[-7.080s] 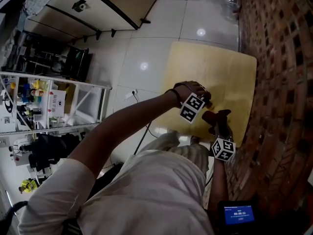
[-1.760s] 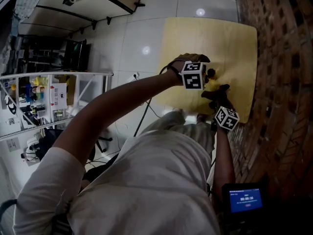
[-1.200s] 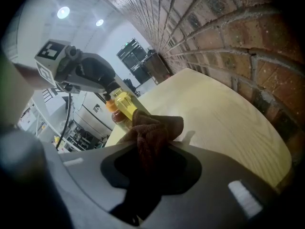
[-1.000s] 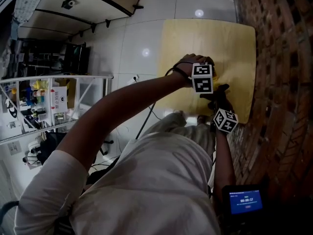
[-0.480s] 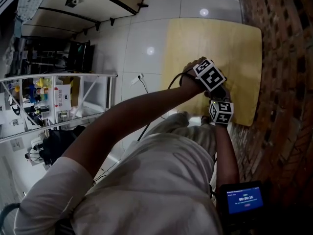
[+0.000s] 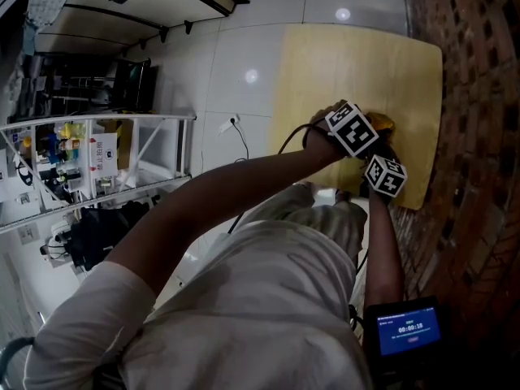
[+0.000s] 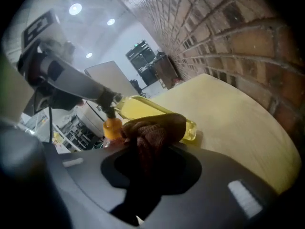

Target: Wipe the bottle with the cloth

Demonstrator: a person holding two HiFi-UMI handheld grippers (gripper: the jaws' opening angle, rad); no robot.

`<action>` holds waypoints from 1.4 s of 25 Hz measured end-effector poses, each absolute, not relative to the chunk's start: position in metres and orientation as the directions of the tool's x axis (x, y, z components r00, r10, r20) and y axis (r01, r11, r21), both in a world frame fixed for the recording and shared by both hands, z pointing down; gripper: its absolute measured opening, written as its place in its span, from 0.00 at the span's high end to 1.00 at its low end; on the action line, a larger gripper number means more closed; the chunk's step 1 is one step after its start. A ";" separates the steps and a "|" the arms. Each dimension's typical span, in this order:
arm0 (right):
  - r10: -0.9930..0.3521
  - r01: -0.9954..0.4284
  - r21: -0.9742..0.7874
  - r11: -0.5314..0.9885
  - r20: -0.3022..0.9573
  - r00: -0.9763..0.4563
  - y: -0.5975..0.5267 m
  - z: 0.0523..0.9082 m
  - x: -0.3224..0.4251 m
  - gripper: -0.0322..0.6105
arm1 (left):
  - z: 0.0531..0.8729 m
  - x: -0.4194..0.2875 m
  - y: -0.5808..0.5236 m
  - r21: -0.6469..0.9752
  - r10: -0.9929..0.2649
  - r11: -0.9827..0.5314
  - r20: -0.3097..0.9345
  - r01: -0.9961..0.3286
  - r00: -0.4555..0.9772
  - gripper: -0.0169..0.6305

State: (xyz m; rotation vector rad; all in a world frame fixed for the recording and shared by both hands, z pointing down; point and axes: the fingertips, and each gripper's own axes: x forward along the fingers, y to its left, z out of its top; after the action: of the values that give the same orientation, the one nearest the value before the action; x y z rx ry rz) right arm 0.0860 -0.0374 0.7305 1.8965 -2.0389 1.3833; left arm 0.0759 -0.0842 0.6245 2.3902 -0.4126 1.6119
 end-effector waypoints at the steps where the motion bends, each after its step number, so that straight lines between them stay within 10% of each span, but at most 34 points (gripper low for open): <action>1: -0.776 -0.801 -0.576 -0.165 0.577 -0.256 -0.036 0.740 0.092 0.81 | 0.625 0.076 -0.083 0.038 -0.098 -0.935 0.929 -0.353 0.358 0.70; 10: -0.702 -0.633 -0.553 -0.541 0.712 -0.022 -0.016 0.770 0.166 0.81 | 0.612 0.072 -0.081 0.047 -0.086 -0.934 0.933 -0.355 0.351 0.71; 22: -0.800 -0.818 -0.518 -0.248 0.585 -0.128 -0.041 0.721 0.121 0.81 | 0.602 0.092 -0.072 -0.158 -0.182 -0.983 0.918 -0.094 0.353 0.72; 35: -0.795 -0.824 -0.525 -0.215 0.584 -0.164 -0.018 0.721 0.096 0.81 | 0.619 0.037 -0.060 -0.150 -0.154 -0.988 0.873 -0.046 0.463 0.27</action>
State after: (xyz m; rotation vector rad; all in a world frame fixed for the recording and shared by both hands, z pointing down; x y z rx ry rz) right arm 0.0961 -0.0181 0.7209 2.0098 -1.9473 1.3545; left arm 0.0374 -0.0600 0.6190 2.7750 -0.1904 1.6736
